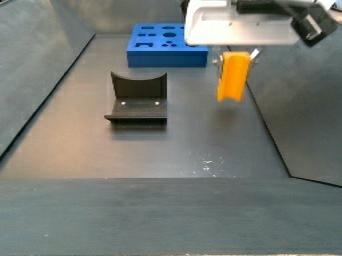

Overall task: Pick up the arch object. Move up. Rotate the arch object. Move to above the board. Insert the arch object.
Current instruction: Move to above the board.

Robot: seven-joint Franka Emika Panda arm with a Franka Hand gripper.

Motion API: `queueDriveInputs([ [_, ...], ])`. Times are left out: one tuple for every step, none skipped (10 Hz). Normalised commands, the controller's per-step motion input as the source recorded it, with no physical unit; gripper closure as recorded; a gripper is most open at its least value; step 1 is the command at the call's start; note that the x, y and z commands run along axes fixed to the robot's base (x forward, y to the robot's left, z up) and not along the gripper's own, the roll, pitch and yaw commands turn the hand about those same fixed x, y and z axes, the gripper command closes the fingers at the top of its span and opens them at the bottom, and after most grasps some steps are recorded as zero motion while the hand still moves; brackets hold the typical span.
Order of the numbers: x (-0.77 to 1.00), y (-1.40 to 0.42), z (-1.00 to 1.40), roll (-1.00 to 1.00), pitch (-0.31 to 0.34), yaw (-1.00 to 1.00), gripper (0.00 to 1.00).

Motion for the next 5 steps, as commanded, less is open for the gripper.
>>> queueDriveInputs([
  [-0.12, -0.06, 1.0, 0.25, 0.029, 0.02, 1.0],
  [-0.12, -0.06, 1.0, 0.24, 0.025, 0.03, 1.0],
  [-0.12, -0.06, 1.0, 0.23, 0.018, 0.03, 1.0],
  [-0.11, -0.06, 1.0, 0.22, 0.007, 0.03, 1.0],
  [-0.11, -0.06, 1.0, 0.2, 0.003, 0.03, 1.0],
])
